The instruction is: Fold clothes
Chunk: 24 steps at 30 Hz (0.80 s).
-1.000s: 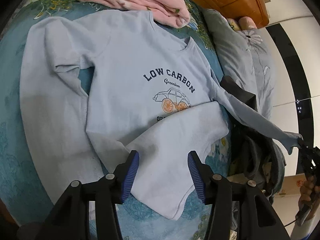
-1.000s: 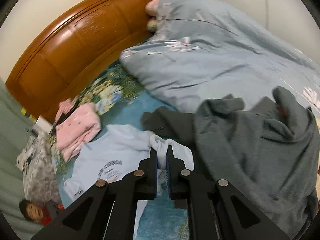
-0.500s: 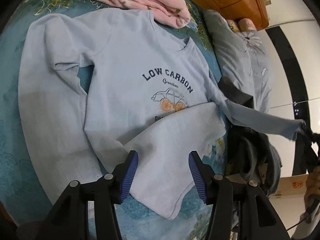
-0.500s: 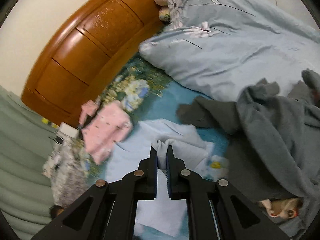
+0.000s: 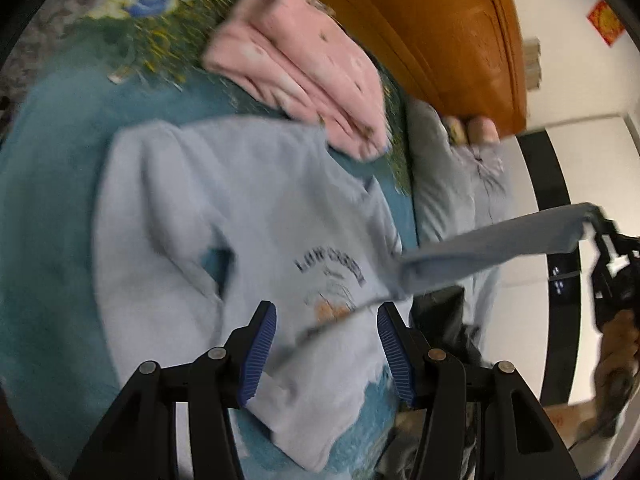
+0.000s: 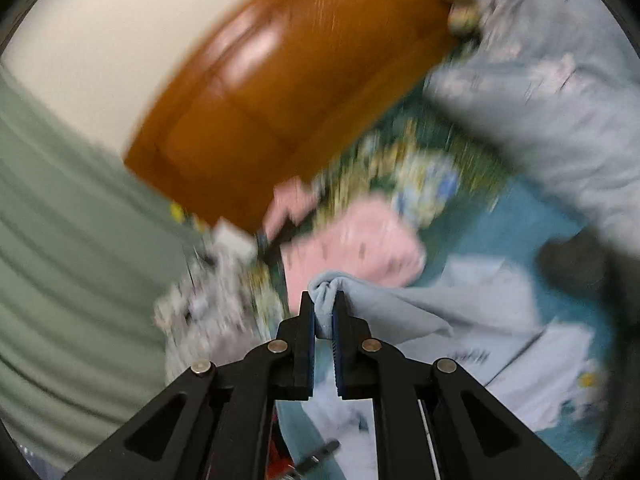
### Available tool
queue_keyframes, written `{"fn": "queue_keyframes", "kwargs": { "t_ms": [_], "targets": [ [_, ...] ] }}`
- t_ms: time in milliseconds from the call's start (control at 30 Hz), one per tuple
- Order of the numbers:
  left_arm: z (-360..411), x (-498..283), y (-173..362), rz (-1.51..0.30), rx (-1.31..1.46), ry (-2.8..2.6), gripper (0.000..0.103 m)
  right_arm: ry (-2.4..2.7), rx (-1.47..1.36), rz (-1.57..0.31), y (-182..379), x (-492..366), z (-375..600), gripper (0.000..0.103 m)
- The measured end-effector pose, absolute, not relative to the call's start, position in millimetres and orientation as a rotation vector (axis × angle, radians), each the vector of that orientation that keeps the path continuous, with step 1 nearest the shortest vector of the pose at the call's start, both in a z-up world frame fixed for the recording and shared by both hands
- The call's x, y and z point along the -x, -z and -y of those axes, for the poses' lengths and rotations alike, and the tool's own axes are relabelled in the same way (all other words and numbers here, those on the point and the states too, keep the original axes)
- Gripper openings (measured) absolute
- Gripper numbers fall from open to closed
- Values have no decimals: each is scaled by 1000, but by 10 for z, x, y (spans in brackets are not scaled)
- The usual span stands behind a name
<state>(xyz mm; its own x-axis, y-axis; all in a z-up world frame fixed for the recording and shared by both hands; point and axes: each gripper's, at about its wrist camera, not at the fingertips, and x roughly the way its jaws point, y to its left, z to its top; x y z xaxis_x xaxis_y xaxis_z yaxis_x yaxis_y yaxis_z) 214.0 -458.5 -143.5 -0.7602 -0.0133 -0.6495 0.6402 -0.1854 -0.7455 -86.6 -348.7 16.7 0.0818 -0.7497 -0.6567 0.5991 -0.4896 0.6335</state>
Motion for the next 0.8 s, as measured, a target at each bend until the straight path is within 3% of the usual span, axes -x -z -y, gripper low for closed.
{"fn": "queue_keyframes", "kwargs": {
  "t_ms": [167, 267, 333, 367, 400, 600, 800],
  "targets": [
    [4730, -2322, 1550, -1591, -798, 1928, 57, 1579, -1467, -55, 980, 324, 4201, 7],
    [4750, -2383, 1637, -1566, -853, 1904, 57, 1537, -1513, -98, 1323, 221, 4277, 12],
    [4723, -2433, 1704, -1572, -876, 1891, 57, 1485, -1498, -83, 1359, 202, 4203, 30],
    [4713, -2435, 1723, -1575, -884, 1889, 57, 1490, -1479, -71, 1312, 252, 4097, 47],
    [4706, -2424, 1734, -1578, -890, 1890, 57, 1509, -1461, -58, 1251, 331, 3958, 50],
    [4516, -2094, 1665, -1519, -1003, 1988, 57, 1736, -1454, 54, 1107, 1056, 2861, 50],
    [4196, -1714, 1584, -1504, -1100, 2046, 57, 1847, -1772, 135, 1792, 1196, 1675, 50]
  ]
}}
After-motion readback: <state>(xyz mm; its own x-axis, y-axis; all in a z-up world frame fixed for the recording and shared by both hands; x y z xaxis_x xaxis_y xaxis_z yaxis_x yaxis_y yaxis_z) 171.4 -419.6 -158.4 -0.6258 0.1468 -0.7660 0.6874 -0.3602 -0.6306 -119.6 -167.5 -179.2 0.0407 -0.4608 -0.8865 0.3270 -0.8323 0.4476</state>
